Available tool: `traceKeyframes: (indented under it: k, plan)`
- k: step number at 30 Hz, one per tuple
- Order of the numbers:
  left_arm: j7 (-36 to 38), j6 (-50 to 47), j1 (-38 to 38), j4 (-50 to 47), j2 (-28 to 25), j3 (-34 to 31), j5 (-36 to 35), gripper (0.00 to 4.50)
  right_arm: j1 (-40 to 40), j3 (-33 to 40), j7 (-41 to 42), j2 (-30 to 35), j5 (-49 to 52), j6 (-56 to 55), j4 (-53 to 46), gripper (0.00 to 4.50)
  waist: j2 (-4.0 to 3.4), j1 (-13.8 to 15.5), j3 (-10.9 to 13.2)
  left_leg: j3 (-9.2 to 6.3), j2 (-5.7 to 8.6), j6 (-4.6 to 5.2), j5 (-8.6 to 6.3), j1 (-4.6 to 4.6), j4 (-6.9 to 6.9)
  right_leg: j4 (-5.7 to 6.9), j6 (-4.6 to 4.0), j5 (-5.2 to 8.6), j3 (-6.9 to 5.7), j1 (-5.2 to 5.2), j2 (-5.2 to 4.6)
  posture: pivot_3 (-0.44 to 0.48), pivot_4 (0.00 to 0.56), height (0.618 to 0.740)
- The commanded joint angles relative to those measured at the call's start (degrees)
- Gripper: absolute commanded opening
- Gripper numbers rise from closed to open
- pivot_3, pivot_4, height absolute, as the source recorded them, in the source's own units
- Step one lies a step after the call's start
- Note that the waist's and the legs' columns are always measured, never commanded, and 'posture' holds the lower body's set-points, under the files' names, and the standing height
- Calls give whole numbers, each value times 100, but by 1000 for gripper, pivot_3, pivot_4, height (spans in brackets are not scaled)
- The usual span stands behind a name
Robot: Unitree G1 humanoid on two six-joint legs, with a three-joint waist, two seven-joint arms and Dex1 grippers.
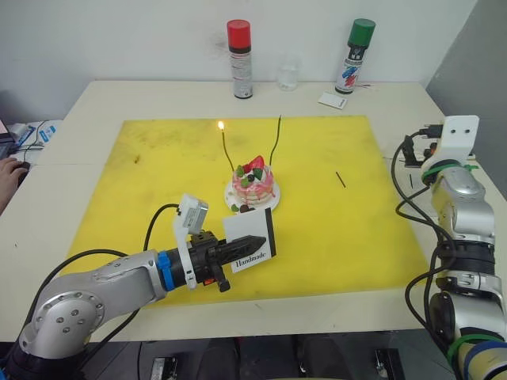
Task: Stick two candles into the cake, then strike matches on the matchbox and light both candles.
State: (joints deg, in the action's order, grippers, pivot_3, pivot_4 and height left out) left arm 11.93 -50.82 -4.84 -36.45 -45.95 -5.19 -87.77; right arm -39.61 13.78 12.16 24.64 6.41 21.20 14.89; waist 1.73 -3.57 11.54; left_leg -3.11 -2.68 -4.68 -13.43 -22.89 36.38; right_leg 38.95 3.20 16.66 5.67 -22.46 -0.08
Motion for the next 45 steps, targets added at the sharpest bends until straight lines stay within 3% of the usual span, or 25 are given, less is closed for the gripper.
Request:
traceKeyframes:
  k: [1, 12, 15, 17, 31, 34, 41, 45]
  plan:
    - [7, 6, -9, -227, -59, -68, -163, 0, 96, -552, 717, -168, 224, -143, -583, 4454, 0, 0, 0, -1, -2, 0, 0, 0, -1, 0, 0, 0, -1, 0, 1, 0, 150, 740]
    - [-346, 99, 130, -431, -128, -172, -423, 0, 767, -1015, 624, -864, 49, -583, -163, 4454, 0, 129, 0, -5, 3, 0, 0, -4, -1, -1, 0, 0, -8, 0, -7, 0, 150, 740]
    - [-414, 129, 194, -474, -188, -225, -507, 0, 871, -971, 528, -862, -6, -583, -171, 3835, 0, 116, 0, -6, 1, -1, 0, -2, -1, 3, 0, 0, -8, -2, -4, 0, 150, 740]
    - [-444, 146, 207, -482, -215, -238, -540, 0, 895, -938, 449, -844, -38, -562, -132, 3187, 0, 117, 0, -6, 1, -1, 0, -3, -1, 2, 0, 0, -8, -2, -4, 0, 150, 740]
    - [-550, 199, 86, -441, -291, -207, -636, 0, 619, -692, 12, -1010, 58, 81, 646, 3187, 4, 107, -3, -6, 2, 0, 1, 10, 3, 1, 2, -1, -8, 14, -3, 0, 150, 740]
    - [-591, 223, 100, -473, -295, -188, -663, 0, 686, -795, 77, -998, 2, 71, 624, 2571, 4, 98, -3, -6, 2, 1, 1, 10, 16, 1, 6, -6, -7, 17, -3, 0, 150, 740]
    - [-602, 220, 197, -548, -308, -153, -595, 0, 1026, -1127, 384, -1091, -21, 135, 114, 88, 7, 97, -5, -8, 1, 1, 0, 6, 22, 1, 5, -6, -7, 17, -1, 0, 150, 740]
    - [-623, 236, 188, -553, -292, -137, -611, 0, 979, -984, 345, -1177, 105, 204, 131, 36, 7, 84, -5, -10, 0, 1, 0, 7, 16, 1, 3, -5, -9, 15, 0, 0, 150, 740]
